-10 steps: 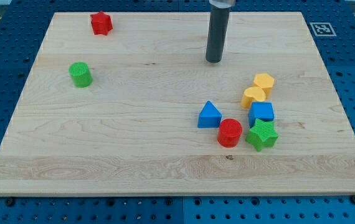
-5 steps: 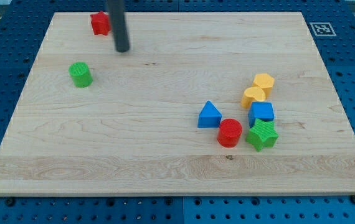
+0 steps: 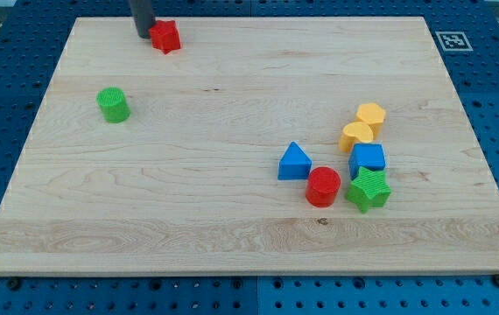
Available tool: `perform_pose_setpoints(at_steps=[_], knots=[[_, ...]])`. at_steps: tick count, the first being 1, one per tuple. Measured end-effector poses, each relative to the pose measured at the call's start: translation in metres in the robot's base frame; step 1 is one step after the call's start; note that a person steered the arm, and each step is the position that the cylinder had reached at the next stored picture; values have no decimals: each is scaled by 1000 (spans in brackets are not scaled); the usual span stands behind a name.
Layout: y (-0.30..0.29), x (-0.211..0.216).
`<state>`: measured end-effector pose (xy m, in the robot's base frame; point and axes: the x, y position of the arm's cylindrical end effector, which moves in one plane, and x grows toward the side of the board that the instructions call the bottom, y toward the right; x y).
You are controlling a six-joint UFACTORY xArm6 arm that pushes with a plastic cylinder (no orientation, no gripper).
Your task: Put the red star vertically above the yellow heart
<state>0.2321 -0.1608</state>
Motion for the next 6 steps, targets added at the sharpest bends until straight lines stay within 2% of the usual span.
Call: perform_pose_setpoints(at_steps=[1, 6], knots=[[20, 6], [44, 30]])
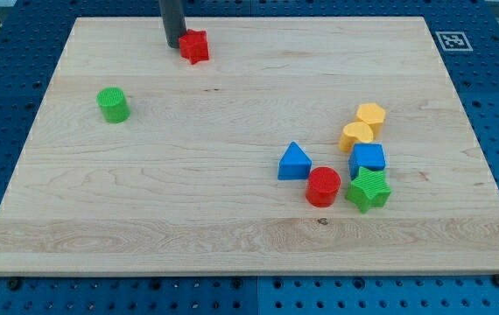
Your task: Put the red star vertically above the yellow heart
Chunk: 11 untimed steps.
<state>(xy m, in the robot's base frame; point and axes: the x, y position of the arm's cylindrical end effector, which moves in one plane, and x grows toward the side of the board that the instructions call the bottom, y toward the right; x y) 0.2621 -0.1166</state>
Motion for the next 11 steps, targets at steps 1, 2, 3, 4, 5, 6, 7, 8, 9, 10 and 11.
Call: perform_pose_setpoints(at_steps=[1, 2, 3, 4, 5, 6, 7, 8, 9, 10, 11], knots=[[7, 4], [31, 5], [55, 6], [58, 17], [57, 30], [57, 37], [60, 46], [81, 46], [87, 46], [89, 46], [110, 51]])
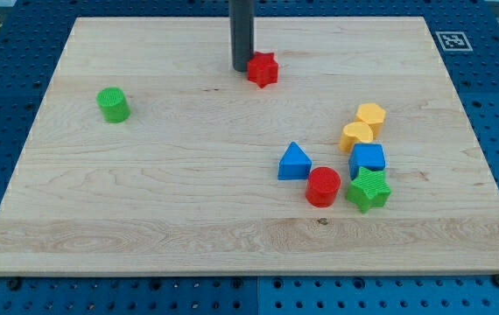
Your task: Put the red star vertically above the yellow heart
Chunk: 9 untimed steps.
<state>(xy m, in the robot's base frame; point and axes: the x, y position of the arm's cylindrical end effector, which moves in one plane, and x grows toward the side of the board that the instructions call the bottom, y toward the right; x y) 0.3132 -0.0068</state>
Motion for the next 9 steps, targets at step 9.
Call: perform_pose_setpoints(at_steps=[9], knots=[[117, 28]])
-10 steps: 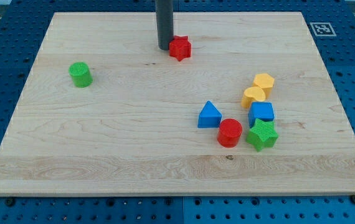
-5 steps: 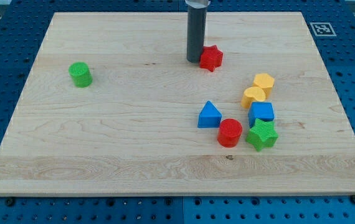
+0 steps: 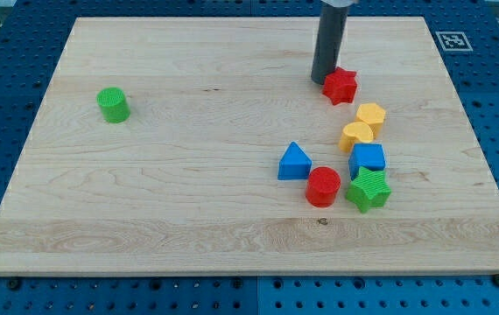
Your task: Put the red star vertically above the yellow heart
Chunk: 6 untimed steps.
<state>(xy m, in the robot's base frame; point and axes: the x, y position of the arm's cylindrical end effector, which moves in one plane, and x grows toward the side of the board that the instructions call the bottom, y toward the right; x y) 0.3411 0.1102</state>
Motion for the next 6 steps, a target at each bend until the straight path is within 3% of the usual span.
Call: perform_pose_setpoints(at_steps=[6], knots=[[29, 6]])
